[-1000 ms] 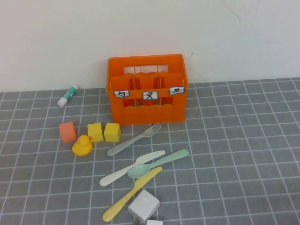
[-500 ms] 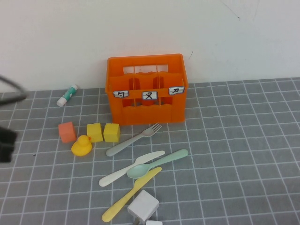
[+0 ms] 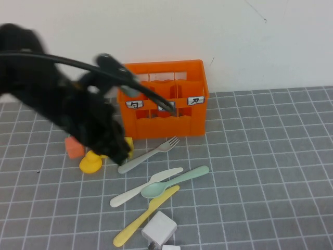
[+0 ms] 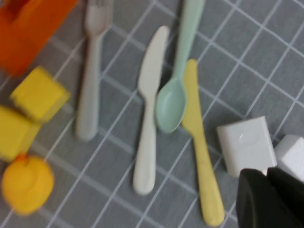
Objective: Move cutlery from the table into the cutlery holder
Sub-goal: Pick up the knife
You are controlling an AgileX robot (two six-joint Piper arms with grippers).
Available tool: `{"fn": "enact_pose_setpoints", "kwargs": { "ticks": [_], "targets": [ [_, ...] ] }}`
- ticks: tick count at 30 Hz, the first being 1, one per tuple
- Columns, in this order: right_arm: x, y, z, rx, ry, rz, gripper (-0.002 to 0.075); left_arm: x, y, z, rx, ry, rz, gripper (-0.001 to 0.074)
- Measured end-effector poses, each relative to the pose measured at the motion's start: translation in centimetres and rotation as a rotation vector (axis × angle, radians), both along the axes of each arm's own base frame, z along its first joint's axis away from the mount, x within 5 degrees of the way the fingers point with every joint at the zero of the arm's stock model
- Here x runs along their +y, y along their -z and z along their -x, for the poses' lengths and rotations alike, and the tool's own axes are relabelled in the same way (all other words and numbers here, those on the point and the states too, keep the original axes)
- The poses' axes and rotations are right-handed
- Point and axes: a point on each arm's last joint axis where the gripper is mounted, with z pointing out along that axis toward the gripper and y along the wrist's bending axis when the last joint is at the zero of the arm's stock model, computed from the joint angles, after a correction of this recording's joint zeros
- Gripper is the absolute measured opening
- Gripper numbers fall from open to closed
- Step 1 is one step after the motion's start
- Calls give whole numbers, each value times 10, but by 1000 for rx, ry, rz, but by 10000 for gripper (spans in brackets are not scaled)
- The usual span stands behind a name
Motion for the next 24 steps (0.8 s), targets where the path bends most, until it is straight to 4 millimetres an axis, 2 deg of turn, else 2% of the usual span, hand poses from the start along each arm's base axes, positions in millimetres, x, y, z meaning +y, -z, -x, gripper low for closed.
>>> {"fn": "enact_pose_setpoints", "kwargs": {
  "ticks": [3,5,7,10,12,15,18,24],
  "targets": [
    [0,0,0,0,0,0,-3,-32,13,-13,19,81,-44,60],
    [0,0,0,0,0,0,-3,-48,22,-19,24,129,-82,130],
    [0,0,0,0,0,0,-3,-64,32,-25,23,176,-127,238],
    [0,0,0,0,0,0,-3,-79,47,-31,25,215,-196,389],
    [0,0,0,0,0,0,-3,-84,56,-34,34,229,-217,430],
    [0,0,0,0,0,0,-3,-88,70,-38,66,230,-229,440],
    [0,0,0,0,0,0,-3,-90,85,-42,107,209,-240,419],
    [0,0,0,0,0,0,-3,-86,103,-46,182,77,-319,378]
  ]
}}
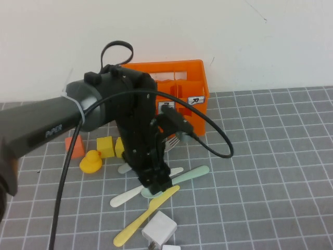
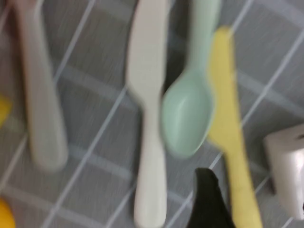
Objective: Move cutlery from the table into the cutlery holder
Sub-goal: Pick up the knife
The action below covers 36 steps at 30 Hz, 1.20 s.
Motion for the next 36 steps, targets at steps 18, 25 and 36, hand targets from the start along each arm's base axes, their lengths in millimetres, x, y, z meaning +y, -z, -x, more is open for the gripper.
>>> {"fn": "enact_pose_setpoints", "kwargs": {
  "ticks": [18,25,36],
  "targets": [
    [0,0,0,0,0,0,-3,35,58,20,185,-233,-109,347],
    [0,0,0,0,0,0,-3,35,73,28,193,-261,-59,346],
    [0,0,0,0,0,0,-3,28,72,20,117,-259,30,344]
  ]
}}
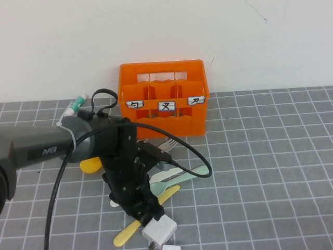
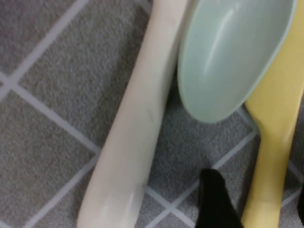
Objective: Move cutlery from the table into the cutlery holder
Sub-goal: Pick up the knife
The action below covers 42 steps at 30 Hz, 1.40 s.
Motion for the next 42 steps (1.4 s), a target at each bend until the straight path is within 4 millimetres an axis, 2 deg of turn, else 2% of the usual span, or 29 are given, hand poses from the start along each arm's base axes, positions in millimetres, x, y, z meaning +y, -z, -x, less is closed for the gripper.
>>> {"fn": "enact_pose_setpoints", "kwargs": {
  "ticks": [7,16,21,30,37,42],
  "targets": [
    [0,0,0,0,0,0,-3,-2,0,1,-5,10,2,283],
    [0,0,0,0,0,0,-3,-28,0,17,-47,173,-30,131],
    [0,0,0,0,0,0,-3,-28,0,16,-55,168,-36,106],
    [0,0,0,0,0,0,-3,-30,5,19,-11,173,-7,120],
    [0,0,0,0,0,0,-3,-32,8,20,28,174,-5,262],
    [0,0,0,0,0,0,-3,-32,8,21,37,172,-1,307]
  ]
}}
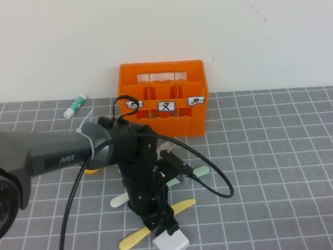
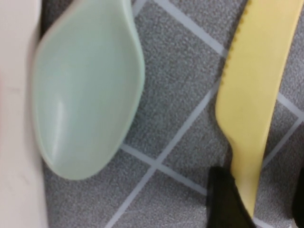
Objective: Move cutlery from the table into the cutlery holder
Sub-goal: Pick up the knife
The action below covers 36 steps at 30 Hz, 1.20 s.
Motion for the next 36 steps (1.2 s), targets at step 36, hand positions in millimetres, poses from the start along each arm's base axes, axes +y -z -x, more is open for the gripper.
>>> {"fn": "enact_pose_setpoints", "kwargs": {
  "ticks": [36],
  "targets": [
    [0,0,0,0,0,0,-3,-28,-2,22,-158,185,-136,262]
  ]
}}
